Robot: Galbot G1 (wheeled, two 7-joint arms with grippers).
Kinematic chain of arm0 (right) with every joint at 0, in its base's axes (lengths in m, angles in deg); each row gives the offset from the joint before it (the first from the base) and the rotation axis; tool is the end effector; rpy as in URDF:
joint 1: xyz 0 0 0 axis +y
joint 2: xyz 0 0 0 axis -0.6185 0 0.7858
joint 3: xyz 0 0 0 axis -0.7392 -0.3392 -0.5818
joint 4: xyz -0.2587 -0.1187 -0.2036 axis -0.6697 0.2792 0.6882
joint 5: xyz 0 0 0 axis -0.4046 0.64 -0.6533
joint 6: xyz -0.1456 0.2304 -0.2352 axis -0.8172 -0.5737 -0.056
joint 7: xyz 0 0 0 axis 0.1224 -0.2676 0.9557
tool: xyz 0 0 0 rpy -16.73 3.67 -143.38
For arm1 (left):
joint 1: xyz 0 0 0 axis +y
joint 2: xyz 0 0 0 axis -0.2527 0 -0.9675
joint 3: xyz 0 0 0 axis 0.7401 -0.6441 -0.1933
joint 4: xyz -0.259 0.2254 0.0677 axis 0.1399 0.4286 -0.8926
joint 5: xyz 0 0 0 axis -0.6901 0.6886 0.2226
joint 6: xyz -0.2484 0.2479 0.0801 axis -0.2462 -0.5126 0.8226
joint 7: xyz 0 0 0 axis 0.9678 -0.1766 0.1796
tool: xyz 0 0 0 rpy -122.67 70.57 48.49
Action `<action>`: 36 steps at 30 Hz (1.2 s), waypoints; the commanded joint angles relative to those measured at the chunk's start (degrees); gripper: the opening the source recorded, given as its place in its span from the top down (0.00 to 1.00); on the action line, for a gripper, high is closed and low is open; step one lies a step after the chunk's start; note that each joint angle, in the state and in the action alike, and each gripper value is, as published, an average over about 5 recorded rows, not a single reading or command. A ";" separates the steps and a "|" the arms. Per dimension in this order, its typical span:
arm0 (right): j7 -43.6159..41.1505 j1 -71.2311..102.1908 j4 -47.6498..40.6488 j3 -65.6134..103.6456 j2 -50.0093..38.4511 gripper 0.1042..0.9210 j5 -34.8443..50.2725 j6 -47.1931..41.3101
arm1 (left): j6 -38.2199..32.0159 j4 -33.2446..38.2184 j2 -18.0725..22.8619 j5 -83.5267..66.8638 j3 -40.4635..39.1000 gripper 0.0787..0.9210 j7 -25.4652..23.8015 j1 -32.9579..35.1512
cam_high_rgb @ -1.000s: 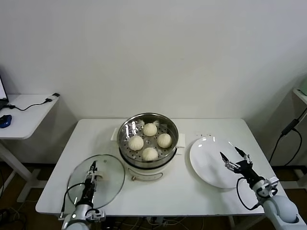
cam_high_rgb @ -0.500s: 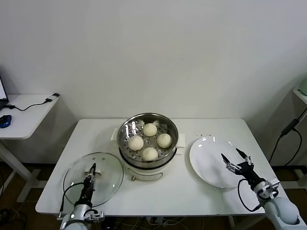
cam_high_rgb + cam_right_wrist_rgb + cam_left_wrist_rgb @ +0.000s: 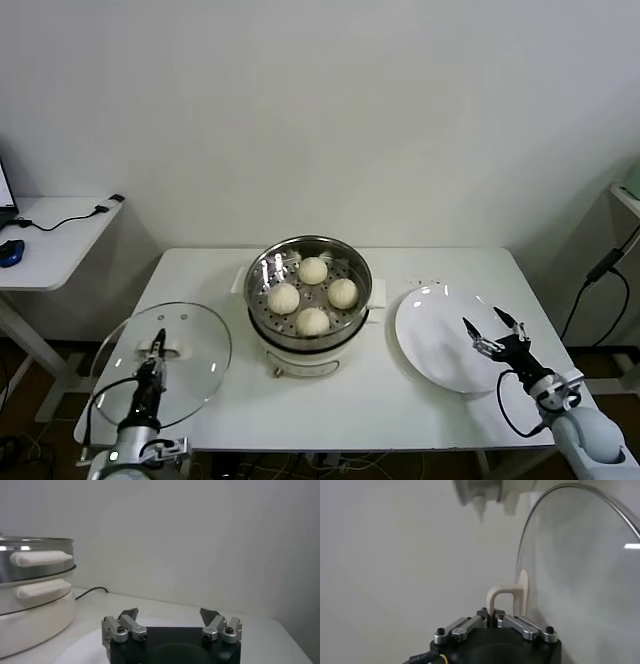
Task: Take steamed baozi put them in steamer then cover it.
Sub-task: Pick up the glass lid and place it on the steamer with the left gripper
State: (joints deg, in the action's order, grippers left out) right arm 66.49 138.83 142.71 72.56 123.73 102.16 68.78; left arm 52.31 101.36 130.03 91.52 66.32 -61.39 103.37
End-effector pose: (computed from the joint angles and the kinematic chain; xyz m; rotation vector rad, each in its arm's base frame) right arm 0.2876 -0.2433 -0.3910 0.4509 -2.9587 0.0860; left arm 0.1889 0.1052 -0.3712 0.1999 -2.0010 -2.2709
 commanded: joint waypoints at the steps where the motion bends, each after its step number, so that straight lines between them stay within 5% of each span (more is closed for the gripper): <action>1: 0.16 -0.99 -0.56 -0.62 -0.14 0.12 -0.66 0.07 | 14.25 18.71 -9.81 -4.15 -2.01 0.92 -7.61 4.84; 10: 0.79 -3.63 -2.54 -3.35 -0.36 0.12 -1.46 -0.01 | 24.81 21.59 -18.55 -4.11 -12.94 0.92 -16.41 -4.41; 15: 1.04 -5.02 -3.39 -4.76 -0.26 0.12 -1.76 -0.03 | 31.58 21.18 -19.46 -1.53 -24.28 0.92 -25.17 -14.49; 26: 1.42 -5.39 -3.84 -4.33 0.14 0.12 -2.27 0.08 | 36.22 14.14 -6.70 7.95 -40.44 0.92 -37.97 -32.17; 36: 1.22 -3.88 -3.90 -1.78 0.04 0.12 -2.55 0.60 | 36.47 5.75 3.25 9.45 -44.37 0.92 -33.60 -34.38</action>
State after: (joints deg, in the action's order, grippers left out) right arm 67.83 134.52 139.06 69.56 123.82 99.69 69.19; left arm 85.82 114.59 123.25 97.33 30.80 -93.37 77.01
